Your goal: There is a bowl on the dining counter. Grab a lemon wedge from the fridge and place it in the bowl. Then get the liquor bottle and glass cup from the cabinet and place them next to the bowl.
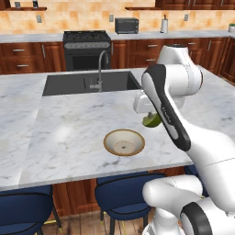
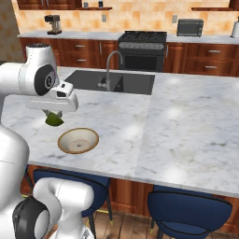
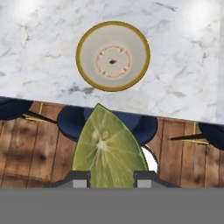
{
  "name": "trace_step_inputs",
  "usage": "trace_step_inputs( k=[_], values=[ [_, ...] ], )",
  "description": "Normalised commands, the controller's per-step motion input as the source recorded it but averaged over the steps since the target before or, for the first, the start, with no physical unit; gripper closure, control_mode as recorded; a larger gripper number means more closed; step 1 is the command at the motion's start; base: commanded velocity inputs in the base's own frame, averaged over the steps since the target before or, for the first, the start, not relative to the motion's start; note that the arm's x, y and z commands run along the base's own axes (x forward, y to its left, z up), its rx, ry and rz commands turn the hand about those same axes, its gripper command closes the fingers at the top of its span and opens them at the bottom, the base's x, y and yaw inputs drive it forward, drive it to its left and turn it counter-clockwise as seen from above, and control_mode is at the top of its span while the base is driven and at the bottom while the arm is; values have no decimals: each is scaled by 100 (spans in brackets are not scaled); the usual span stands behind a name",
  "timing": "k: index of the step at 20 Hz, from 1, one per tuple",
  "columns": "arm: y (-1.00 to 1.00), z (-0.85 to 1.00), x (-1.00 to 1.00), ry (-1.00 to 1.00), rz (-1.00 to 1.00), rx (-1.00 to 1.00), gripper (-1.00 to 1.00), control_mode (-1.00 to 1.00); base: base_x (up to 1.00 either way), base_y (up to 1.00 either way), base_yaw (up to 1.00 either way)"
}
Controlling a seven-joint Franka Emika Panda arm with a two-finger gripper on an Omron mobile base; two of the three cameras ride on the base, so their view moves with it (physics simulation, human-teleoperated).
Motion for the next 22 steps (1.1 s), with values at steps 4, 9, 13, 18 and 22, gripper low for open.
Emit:
trace_step_inputs(
  k=[4,9,13,18,22],
  values=[
    [3,-80,33,14,9,0,100,-100,0,0,0],
    [10,-50,62,21,7,0,100,-100,0,0,0],
    [15,-43,76,21,4,0,100,-100,0,0,0],
    [10,-45,63,18,2,0,100,-100,0,0,0],
    [3,-38,59,15,0,0,100,-100,0,0,0]
  ],
)
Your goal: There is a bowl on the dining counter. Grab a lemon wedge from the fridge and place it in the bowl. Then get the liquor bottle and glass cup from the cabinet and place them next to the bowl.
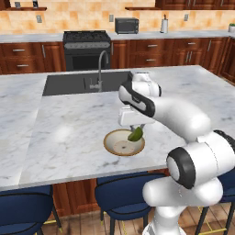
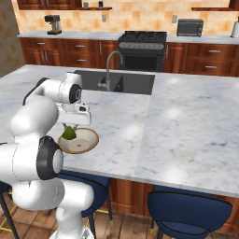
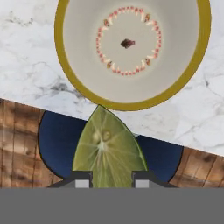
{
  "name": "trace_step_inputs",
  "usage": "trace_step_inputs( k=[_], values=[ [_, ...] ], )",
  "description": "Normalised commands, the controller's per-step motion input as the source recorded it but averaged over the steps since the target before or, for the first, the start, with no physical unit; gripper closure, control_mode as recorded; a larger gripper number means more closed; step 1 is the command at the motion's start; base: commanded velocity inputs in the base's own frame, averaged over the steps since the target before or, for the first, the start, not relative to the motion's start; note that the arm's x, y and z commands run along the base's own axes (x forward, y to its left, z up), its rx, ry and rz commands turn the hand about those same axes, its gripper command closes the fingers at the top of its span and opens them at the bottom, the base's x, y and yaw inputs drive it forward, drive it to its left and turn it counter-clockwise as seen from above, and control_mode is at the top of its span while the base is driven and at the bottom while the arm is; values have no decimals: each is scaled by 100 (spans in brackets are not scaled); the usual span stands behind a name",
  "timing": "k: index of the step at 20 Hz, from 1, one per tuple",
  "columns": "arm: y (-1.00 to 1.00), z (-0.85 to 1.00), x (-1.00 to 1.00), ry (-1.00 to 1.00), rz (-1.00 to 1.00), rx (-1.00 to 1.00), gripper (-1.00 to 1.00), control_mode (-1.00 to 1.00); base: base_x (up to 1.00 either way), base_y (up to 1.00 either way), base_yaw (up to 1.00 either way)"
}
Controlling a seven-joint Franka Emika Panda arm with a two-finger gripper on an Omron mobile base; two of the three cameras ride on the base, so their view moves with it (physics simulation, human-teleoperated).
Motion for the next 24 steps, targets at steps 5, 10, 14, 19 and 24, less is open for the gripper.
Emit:
trace_step_inputs(
  k=[5,10,14,19,24],
  values=[
    [4,-38,55,17,0,0,100,-100,0,0,0],
    [4,-41,61,16,0,0,100,-100,0,0,0],
    [7,-41,66,14,0,0,100,-100,0,0,0],
    [12,-50,59,15,0,-2,100,-100,0,0,0],
    [14,-58,52,15,0,-4,100,-100,0,0,0]
  ],
)
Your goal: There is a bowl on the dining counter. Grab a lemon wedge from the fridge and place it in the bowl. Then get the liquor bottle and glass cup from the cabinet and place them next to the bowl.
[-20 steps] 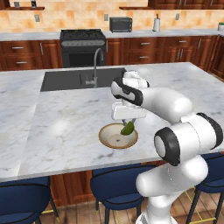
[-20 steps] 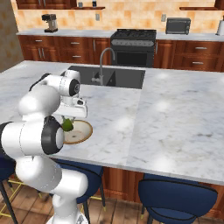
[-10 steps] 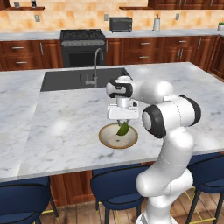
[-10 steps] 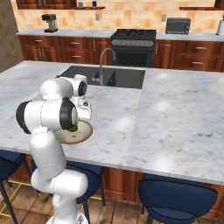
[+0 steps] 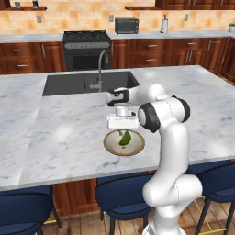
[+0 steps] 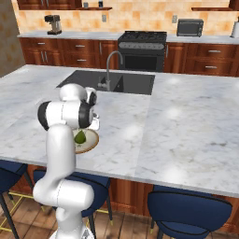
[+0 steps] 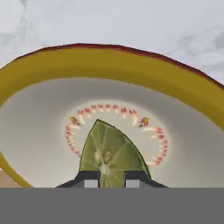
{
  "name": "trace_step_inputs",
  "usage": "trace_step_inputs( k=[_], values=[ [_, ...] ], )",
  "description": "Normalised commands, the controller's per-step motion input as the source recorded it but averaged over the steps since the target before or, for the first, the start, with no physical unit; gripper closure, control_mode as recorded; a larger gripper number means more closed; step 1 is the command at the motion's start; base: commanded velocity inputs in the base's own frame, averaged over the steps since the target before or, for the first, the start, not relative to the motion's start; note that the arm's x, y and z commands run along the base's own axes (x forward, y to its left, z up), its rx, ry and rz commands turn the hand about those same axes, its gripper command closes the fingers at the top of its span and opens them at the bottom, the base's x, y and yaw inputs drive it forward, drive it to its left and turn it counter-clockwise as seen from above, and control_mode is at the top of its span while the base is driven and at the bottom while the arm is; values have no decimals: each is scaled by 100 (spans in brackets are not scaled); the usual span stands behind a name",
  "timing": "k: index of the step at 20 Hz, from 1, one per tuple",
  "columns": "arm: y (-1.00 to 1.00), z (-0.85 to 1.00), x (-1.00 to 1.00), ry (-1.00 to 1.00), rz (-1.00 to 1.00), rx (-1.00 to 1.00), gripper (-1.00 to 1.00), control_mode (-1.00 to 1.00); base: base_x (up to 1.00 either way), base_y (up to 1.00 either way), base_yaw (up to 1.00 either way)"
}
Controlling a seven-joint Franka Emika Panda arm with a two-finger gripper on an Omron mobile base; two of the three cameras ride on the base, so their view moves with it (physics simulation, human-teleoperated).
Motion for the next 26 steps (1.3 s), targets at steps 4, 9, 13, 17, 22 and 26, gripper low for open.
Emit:
trace_step_inputs(
  k=[4,9,13,17,22,26],
  values=[
    [8,-51,56,14,0,-2,100,-100,0,0,0],
    [16,-43,41,13,0,-3,-100,-100,0,0,0],
    [13,29,-15,1,0,-1,-100,-100,0,0,0],
    [0,77,-68,-6,0,0,-100,-100,0,0,0],
    [0,94,-85,-11,0,0,-100,-100,0,0,0],
    [0,99,-100,-15,0,0,-100,-100,0,0,0]
  ],
)
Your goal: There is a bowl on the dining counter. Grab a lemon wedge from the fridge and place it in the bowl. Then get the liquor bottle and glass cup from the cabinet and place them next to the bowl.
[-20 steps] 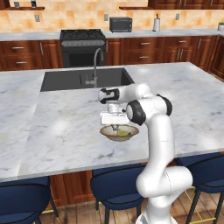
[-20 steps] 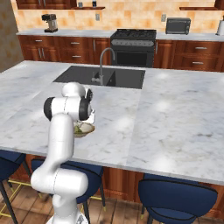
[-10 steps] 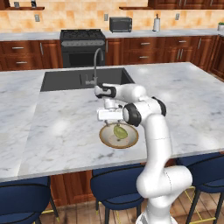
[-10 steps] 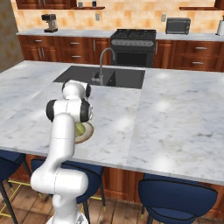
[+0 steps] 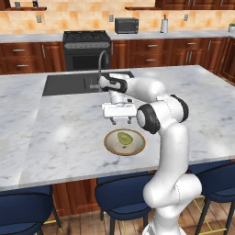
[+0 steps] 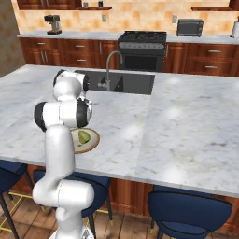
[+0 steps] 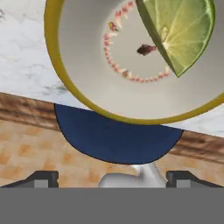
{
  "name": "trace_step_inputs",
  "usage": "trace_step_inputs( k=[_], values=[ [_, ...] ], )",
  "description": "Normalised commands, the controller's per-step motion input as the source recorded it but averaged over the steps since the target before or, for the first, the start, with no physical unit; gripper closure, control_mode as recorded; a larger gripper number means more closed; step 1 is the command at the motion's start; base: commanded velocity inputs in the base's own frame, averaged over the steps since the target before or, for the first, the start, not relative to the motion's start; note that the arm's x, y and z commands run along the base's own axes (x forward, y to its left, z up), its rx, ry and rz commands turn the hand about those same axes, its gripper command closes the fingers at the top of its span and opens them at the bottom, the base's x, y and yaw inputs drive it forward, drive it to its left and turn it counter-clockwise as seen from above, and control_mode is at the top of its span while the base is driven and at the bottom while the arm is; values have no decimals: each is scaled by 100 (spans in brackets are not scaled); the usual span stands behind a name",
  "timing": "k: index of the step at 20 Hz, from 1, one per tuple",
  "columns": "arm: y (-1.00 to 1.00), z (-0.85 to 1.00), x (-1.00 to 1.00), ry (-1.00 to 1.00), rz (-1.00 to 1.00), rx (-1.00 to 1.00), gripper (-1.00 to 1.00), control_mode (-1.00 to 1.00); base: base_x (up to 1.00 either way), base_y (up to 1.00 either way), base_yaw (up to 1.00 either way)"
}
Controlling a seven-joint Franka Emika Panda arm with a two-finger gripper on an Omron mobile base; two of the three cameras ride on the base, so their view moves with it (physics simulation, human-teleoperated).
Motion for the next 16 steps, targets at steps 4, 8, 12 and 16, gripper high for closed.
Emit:
trace_step_inputs(
  k=[4,8,12,16],
  values=[
    [0,68,-100,-22,0,0,-100,-100,0,0,0],
    [0,41,-100,-26,0,0,-100,-100,0,0,0],
    [-1,7,-100,-31,0,0,-100,-100,0,0,0],
    [-2,-13,-100,-21,7,1,-100,-100,0,0,0]
  ],
)
